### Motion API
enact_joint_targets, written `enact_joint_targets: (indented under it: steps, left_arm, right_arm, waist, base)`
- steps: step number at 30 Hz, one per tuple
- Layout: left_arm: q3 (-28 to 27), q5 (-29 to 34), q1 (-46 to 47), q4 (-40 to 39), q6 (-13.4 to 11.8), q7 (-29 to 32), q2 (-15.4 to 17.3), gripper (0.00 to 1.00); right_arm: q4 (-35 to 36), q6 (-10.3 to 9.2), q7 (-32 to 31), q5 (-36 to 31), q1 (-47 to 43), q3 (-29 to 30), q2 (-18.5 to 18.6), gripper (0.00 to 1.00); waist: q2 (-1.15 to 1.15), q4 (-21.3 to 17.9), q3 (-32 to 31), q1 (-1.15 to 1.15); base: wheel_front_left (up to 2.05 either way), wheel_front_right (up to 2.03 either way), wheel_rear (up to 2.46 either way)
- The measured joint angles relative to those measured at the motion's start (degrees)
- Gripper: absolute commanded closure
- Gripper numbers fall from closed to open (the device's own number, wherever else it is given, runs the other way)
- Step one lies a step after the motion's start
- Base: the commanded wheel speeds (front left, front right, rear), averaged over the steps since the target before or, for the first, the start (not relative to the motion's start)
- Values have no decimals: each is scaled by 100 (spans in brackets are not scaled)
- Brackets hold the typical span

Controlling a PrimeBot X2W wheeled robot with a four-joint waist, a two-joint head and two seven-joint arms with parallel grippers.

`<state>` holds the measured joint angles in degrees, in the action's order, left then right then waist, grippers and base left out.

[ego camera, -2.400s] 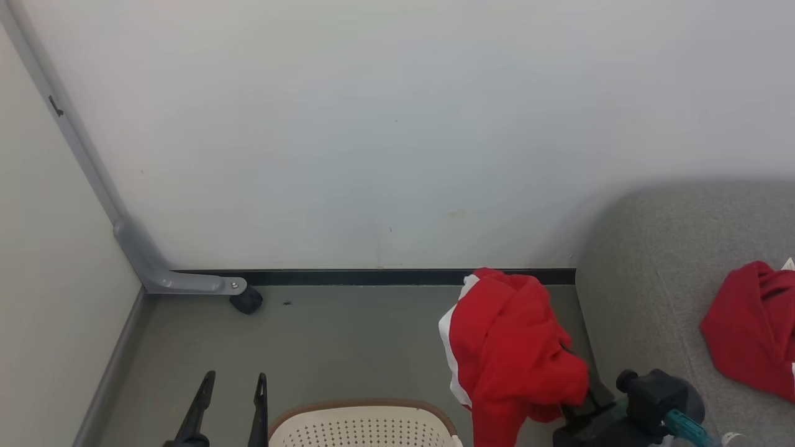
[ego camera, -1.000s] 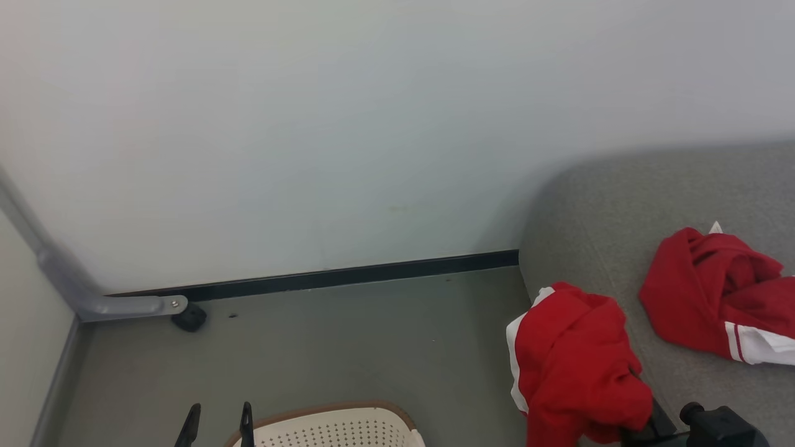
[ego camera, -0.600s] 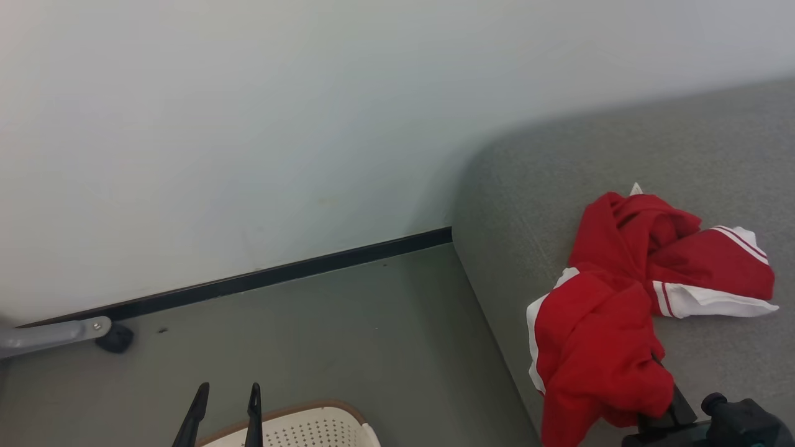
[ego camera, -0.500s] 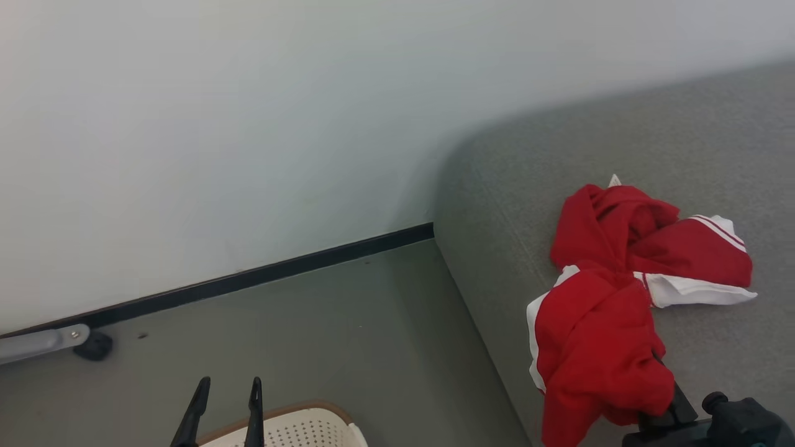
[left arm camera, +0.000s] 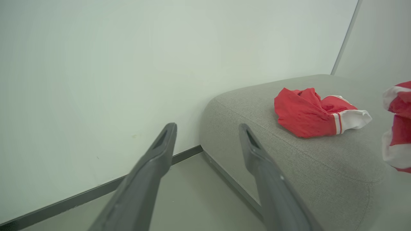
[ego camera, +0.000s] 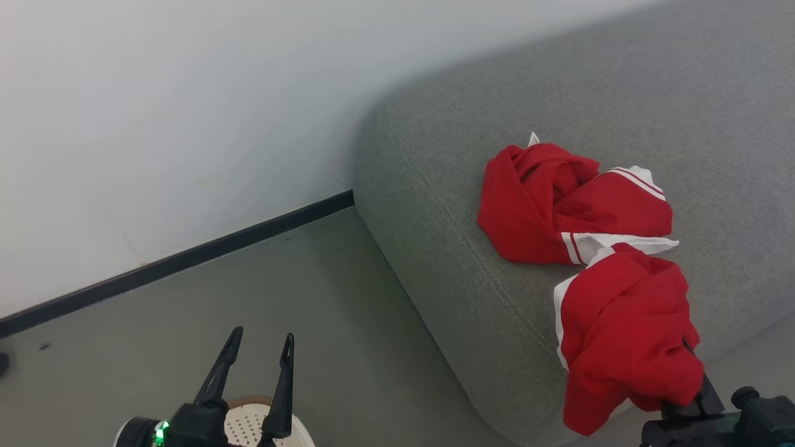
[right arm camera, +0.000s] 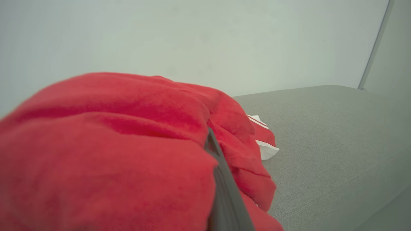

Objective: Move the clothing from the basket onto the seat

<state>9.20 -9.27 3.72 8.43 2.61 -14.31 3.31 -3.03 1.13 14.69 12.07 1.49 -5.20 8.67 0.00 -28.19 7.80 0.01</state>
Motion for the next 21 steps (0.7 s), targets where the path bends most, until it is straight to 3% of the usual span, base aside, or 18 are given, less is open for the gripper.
enact_joint_targets:
  steps: [14, 21]
  left_arm:
    - [30, 31, 177, 222, 93, 0, -8, 0]
    - [-63, 41, 162, 190, 93, 0, -10, 0]
  right_arm:
    - [100, -18, 0, -59, -5, 237, -149, 100]
    - [-15, 2, 0, 167, 61, 771, -85, 100]
  waist:
    - [0, -159, 297, 0]
    - [0, -151, 372, 0]
  base:
    - [0, 0, 0]
    - [0, 0, 0]
